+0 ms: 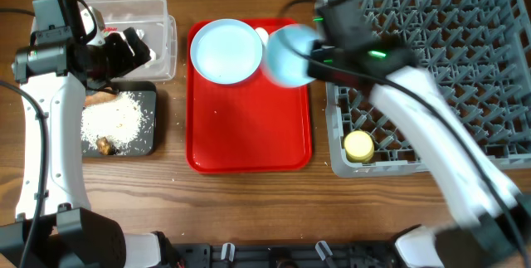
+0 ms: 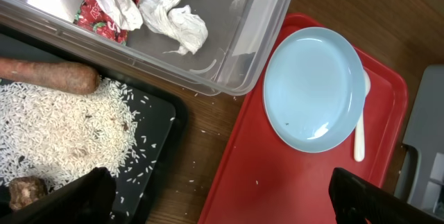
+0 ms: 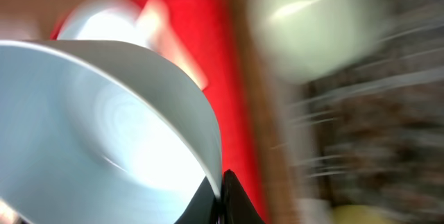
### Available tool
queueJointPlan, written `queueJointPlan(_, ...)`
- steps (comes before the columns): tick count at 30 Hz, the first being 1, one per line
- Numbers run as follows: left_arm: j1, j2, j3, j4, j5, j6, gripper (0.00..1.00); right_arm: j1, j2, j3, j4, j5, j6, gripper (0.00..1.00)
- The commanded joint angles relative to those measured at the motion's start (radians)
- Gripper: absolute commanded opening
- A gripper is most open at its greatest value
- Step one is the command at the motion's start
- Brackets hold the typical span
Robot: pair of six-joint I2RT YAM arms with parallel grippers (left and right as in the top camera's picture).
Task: Sort waste into correct bins and load items into the dishwasher rack
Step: 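Carry the light-blue bowl right and set it upright in the rack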
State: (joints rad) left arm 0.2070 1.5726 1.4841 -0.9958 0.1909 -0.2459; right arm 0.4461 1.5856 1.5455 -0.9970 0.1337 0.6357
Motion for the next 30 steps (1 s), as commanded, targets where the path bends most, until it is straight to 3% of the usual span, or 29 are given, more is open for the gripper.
queueJointPlan(1, 0.005, -0.002, 0.01, 0.0, -0.003, 0.005, 1.0, -0.034, -0.145, 0.008, -0.08, 0.494, 0.031, 0.04)
queueJointPlan(5, 0.005, -0.002, 0.01, 0.0, -0.003, 0.005, 1.0, -0.038, -0.202, 0.008, -0.237, 0.769, 0.111, 0.04)
queueJointPlan(9, 0.005, -0.002, 0.01, 0.0, -0.003, 0.005, 1.0, -0.038, -0.127, 0.003, -0.353, 0.893, 0.018, 0.04)
queueJointPlan(16, 0.005, -0.002, 0.01, 0.0, -0.003, 0.005, 1.0, -0.002, 0.105, 0.003, -0.384, 0.965, -0.266, 0.04)
queueJointPlan(26, 0.005, -0.002, 0.01, 0.0, -0.003, 0.005, 1.0, 0.059, 0.231, 0.003, -0.4, 1.023, -0.392, 0.04)
queueJointPlan(30, 0.005, -0.002, 0.01, 0.0, -0.003, 0.005, 1.0, 0.059, 0.238, 0.003, -0.402, 1.023, -0.518, 0.04)
